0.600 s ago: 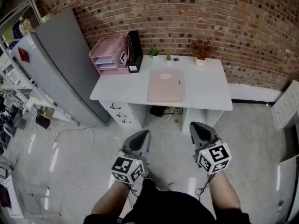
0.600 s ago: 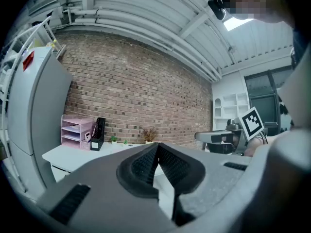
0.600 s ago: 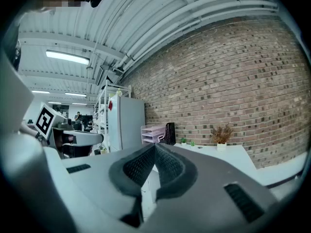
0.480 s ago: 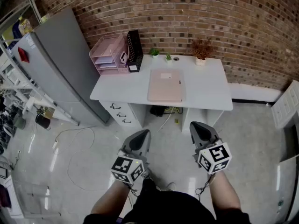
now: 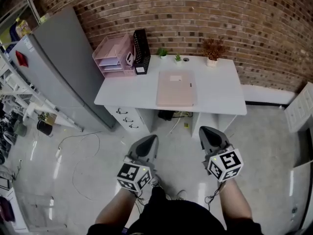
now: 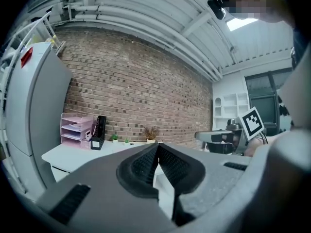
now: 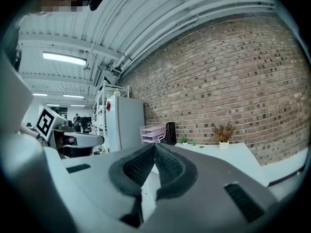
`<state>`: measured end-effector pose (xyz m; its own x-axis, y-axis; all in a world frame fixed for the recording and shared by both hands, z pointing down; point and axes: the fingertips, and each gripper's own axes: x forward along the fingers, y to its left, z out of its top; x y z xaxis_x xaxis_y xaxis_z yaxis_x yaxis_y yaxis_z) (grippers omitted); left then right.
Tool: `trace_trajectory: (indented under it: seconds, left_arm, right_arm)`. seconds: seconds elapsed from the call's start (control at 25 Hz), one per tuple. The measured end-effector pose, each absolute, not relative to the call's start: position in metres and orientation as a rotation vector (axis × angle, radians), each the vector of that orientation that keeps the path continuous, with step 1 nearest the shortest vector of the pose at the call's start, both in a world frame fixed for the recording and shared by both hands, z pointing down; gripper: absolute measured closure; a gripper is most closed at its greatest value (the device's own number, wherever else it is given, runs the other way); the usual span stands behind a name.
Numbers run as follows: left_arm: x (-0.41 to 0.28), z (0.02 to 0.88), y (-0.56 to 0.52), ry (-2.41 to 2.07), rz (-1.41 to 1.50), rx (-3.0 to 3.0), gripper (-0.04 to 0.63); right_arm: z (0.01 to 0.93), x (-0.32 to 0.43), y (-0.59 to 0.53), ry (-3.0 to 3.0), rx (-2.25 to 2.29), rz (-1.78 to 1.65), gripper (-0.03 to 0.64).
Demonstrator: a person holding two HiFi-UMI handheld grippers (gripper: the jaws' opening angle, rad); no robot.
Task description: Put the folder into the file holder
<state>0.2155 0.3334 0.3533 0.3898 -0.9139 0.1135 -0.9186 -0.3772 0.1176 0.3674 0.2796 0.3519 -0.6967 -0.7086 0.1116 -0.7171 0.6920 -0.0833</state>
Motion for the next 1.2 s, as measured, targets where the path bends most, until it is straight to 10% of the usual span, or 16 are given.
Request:
trace_trajectory:
  seconds: [0.76,1.2]
  left_arm:
    - [0.116,0.376,0.244,-1.473,0.015,2.524,0.589]
    - [0.077,0.4,0.201,-1.323,0.087,2.574,0.373]
  right_arm:
    - [0.371,0.273,0.204,-2.732,1.29,0.219,0.517]
    - [0.389,0.225,0.163,-2.674,1.347,0.287,0.421]
